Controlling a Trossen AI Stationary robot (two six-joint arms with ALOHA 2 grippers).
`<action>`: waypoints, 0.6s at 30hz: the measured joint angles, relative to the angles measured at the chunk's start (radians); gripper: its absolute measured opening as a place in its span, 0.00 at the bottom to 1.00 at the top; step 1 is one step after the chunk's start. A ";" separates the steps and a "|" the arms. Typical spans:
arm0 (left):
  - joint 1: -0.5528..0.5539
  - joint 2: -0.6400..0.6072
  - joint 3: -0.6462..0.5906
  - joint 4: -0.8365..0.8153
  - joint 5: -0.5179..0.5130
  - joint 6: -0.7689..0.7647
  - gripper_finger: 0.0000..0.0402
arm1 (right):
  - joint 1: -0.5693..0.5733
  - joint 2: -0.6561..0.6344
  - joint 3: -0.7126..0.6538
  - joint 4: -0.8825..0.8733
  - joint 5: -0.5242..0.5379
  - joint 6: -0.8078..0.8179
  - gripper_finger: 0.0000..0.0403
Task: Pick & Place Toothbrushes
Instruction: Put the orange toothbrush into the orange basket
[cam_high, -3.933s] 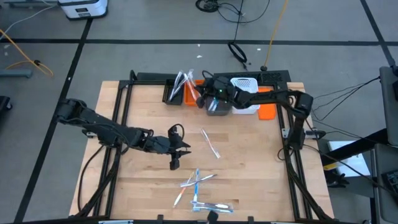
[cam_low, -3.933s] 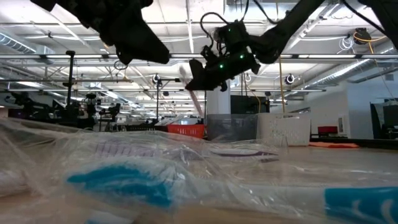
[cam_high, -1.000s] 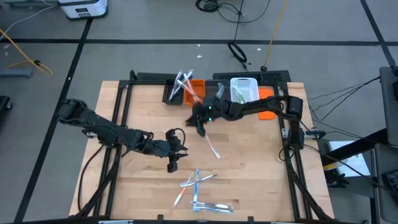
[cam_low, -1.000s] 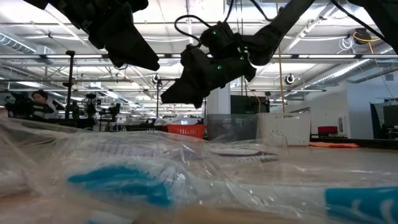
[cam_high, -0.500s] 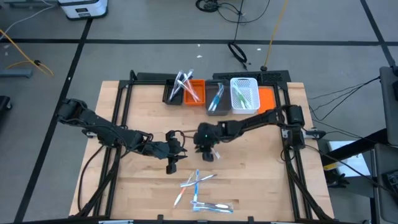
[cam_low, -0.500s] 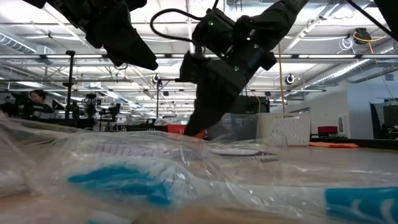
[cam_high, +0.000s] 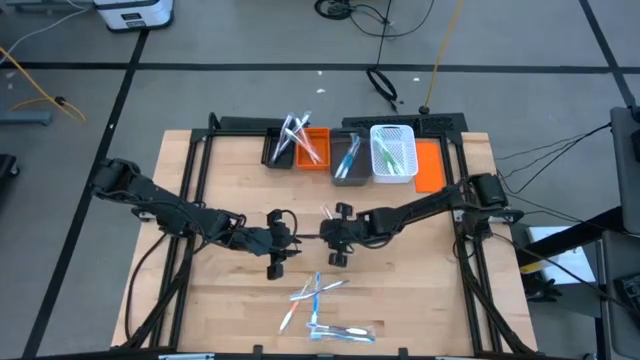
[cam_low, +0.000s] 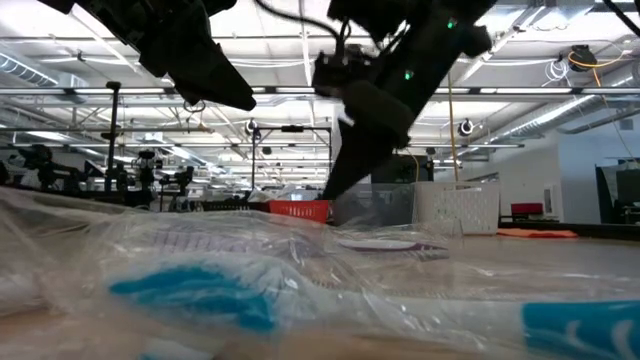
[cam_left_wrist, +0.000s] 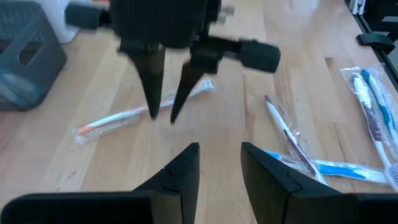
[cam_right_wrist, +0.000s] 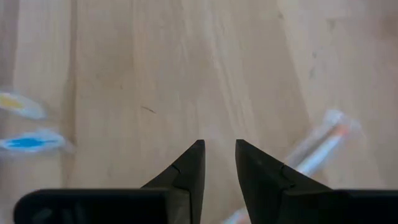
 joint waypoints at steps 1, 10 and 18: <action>0.000 0.000 0.001 -0.001 0.000 0.000 0.29 | 0.006 -0.009 0.000 -0.013 0.023 0.019 0.21; 0.000 0.000 0.001 -0.006 0.000 -0.001 0.29 | 0.042 -0.042 -0.001 -0.218 0.113 0.215 0.21; 0.000 0.000 0.001 -0.003 -0.002 0.000 0.29 | 0.047 -0.041 -0.091 -0.148 0.108 0.283 0.21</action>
